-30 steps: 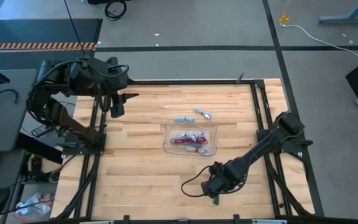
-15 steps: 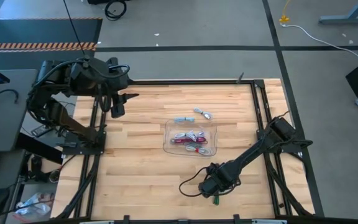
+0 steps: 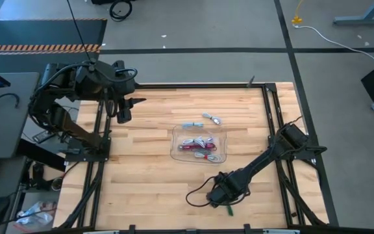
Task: Pick and place USB-C Cables
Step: Put the green patterned charger cable into the transparent bin
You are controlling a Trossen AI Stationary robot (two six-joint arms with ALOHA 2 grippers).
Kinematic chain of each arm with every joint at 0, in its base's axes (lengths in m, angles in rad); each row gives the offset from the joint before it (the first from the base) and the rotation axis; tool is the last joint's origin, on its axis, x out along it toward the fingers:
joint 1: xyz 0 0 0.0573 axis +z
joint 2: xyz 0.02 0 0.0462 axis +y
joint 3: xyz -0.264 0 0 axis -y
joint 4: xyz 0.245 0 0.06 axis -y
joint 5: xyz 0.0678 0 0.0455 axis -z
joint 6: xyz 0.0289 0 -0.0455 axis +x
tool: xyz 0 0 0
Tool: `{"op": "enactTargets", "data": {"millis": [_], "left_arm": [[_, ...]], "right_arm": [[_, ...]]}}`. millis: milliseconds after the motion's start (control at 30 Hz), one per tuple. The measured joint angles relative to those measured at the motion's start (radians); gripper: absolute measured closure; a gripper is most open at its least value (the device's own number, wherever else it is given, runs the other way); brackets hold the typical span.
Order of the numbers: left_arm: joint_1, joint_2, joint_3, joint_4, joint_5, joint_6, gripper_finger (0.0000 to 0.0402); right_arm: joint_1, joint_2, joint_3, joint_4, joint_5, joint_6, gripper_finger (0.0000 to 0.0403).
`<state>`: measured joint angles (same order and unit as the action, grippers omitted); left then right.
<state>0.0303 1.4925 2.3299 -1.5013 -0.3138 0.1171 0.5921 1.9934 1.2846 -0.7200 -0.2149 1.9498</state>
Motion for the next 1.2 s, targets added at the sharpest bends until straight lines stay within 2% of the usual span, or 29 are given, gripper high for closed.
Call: {"op": "enactTargets", "data": {"millis": [167, 367, 500, 700, 833, 1000, 1200], "left_arm": [[0.000, 0.000, 0.000, 0.000, 0.000, 0.000, 0.0218], [0.000, 0.000, 0.000, 0.000, 0.000, 0.000, 0.0218], [0.000, 0.000, 0.000, 0.000, 0.000, 0.001, 0.0218], [0.000, 0.000, 0.000, -0.004, 0.000, 0.008, 0.0218], [0.000, 0.000, 0.000, -0.008, 0.000, 0.009, 0.0218], [0.000, 0.000, 0.000, -0.008, 0.000, 0.009, 0.0218], [0.000, 0.000, 0.000, -0.008, 0.000, -0.001, 0.0218]], "right_arm": [[-0.007, -0.001, 0.051, 0.057, -0.014, -0.077, 0.0383], [-0.048, -0.017, 0.244, 0.002, 0.033, -0.320, 0.0383], [-0.101, -0.029, 0.419, -0.191, 0.145, -0.527, 0.0383], [-0.231, -0.032, 0.710, -0.575, 0.302, -0.845, 0.0384], [-0.337, -0.034, 0.869, -0.681, 0.350, -1.103, 0.0384], [-0.483, -0.034, 1.014, -0.690, 0.311, -1.433, 0.0384], [-0.630, -0.034, 1.047, -0.684, 0.096, -1.704, 0.0384]]}}
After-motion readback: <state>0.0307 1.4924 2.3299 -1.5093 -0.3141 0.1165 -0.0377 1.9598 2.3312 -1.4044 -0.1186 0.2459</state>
